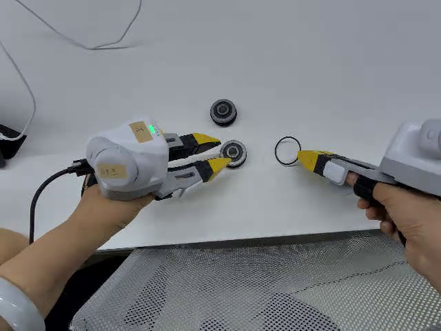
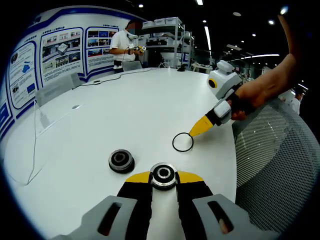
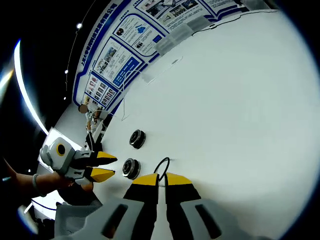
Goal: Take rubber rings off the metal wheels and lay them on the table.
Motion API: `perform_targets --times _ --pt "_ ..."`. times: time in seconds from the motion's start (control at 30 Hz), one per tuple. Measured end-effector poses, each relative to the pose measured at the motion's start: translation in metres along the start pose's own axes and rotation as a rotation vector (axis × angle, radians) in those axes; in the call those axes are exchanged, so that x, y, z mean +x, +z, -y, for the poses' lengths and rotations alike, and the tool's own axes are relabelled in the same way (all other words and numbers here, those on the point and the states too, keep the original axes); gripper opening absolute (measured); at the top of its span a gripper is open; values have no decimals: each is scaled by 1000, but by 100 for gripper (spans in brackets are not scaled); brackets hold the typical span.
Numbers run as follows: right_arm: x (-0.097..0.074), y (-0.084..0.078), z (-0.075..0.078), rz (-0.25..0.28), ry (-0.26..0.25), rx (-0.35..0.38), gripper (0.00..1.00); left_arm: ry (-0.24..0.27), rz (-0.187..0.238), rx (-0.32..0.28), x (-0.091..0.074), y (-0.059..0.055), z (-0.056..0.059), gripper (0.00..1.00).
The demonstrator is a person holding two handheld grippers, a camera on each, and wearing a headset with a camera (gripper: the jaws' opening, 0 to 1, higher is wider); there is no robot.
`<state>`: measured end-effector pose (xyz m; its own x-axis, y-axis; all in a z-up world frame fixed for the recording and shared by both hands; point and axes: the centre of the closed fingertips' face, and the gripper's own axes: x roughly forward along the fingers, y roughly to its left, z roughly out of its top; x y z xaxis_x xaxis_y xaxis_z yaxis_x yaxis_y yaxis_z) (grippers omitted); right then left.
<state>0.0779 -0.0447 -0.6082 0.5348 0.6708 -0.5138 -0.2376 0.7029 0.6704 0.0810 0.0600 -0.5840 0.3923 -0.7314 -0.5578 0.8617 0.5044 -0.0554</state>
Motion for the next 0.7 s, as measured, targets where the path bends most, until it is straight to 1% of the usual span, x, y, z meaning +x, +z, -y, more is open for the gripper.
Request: perform_targets --times 0.07,0.1,0.17,0.23,0.27,0.4,0.5,0.67,0.7 --pt "0 -1 1 -4 -12 -14 7 -1 -2 1 0 0 0 19" --pt "0 -2 1 -10 -15 -32 7 -1 -1 1 0 0 0 19" --pt "0 -2 1 -10 -19 -36 8 -1 0 2 0 0 0 19" --pt "0 -2 2 -16 -31 -62 10 -1 -2 3 0 0 -1 19" --pt "-1 -3 3 -25 -35 -82 11 -1 -2 1 0 0 -1 19" --pt "-2 -6 4 -43 -46 -119 11 -3 -1 2 0 0 -1 18" --pt "-3 -6 6 -43 -60 -150 13 -4 -1 2 0 0 -1 18" --pt "-6 -5 7 -46 -67 -170 16 -5 -2 5 1 0 0 18" --pt "-7 -4 5 -40 -60 -169 16 -6 -1 4 1 1 0 18"
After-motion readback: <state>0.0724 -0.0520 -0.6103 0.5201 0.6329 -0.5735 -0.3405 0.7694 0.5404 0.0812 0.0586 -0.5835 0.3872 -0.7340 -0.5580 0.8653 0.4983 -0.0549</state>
